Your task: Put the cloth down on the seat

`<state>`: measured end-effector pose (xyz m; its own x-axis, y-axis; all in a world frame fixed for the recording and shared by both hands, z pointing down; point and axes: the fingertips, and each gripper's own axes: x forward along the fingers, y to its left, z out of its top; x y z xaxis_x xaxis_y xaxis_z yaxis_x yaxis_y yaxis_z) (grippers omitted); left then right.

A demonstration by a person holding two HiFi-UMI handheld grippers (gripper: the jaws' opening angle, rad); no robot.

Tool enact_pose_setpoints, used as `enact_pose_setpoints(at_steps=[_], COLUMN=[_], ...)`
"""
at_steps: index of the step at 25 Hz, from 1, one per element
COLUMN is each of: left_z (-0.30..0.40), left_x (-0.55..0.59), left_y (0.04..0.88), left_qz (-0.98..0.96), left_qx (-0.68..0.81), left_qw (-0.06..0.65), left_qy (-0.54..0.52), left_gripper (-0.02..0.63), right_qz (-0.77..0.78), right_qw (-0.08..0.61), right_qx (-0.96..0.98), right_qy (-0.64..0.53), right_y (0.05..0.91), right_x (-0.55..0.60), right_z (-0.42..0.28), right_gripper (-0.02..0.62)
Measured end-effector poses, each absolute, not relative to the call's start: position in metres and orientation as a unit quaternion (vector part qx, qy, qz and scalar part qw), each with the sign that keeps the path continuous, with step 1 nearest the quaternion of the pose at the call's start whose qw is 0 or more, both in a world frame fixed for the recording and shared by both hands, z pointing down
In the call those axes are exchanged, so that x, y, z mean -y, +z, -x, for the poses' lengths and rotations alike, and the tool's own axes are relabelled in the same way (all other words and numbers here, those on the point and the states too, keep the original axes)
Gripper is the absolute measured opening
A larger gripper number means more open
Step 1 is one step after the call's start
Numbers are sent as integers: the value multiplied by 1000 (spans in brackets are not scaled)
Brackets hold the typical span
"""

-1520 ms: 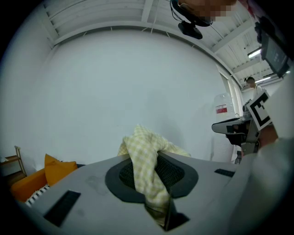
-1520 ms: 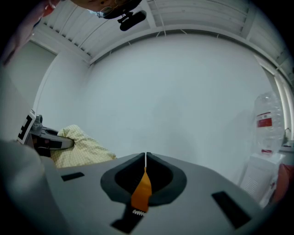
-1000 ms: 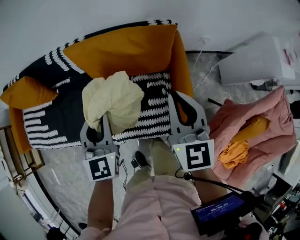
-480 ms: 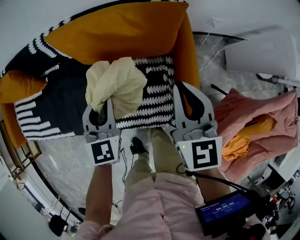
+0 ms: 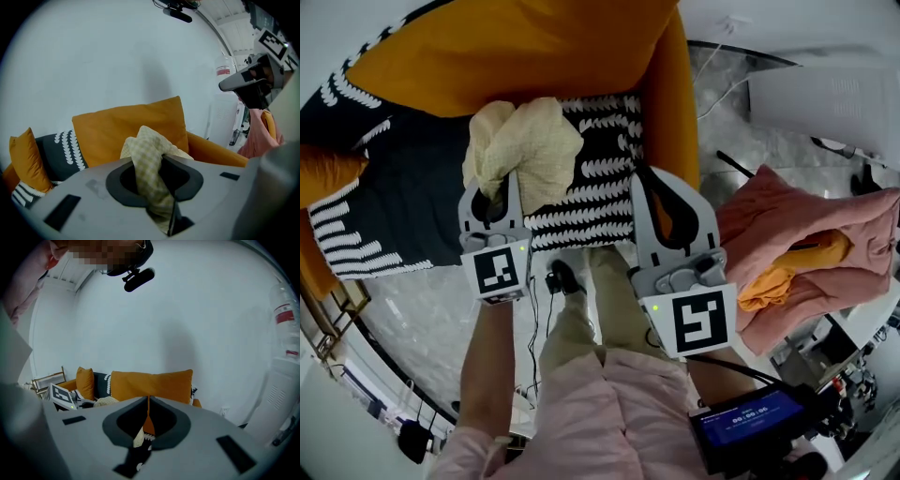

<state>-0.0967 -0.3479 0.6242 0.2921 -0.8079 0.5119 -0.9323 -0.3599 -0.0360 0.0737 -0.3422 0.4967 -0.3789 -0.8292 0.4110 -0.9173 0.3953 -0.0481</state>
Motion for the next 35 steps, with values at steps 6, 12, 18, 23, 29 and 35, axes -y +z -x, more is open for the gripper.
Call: enact_pose_setpoints(at_steps=[6,12,18,23,29,35], left_z=[95,99,96,105,117,112], left_x=[358,359,349,340,330,323], left_y=[657,681,687,686,657,599], left_qz=[-794,-794,-795,-791,-789,-789], left_qx=[539,529,513,512,530,555], left_qw=[134,156,180,187,170,151], left_qy=[246,254,269,277,261,216], left_gripper=[91,236,305,324,325,325], right_qz=[-538,-541,-539,-535,-531,-526], right_qw=[172,180,178,176,170,154], right_qx=[813,808,810,813,818,827], right_qy=[144,149,147,147,141,127], right_y=[509,521,518,515,508,485], right_x=[343,343,344,342,337,328], right_z=[-81,-78,-74,-65,-53,-47], right_gripper=[15,15,15,15,15,15])
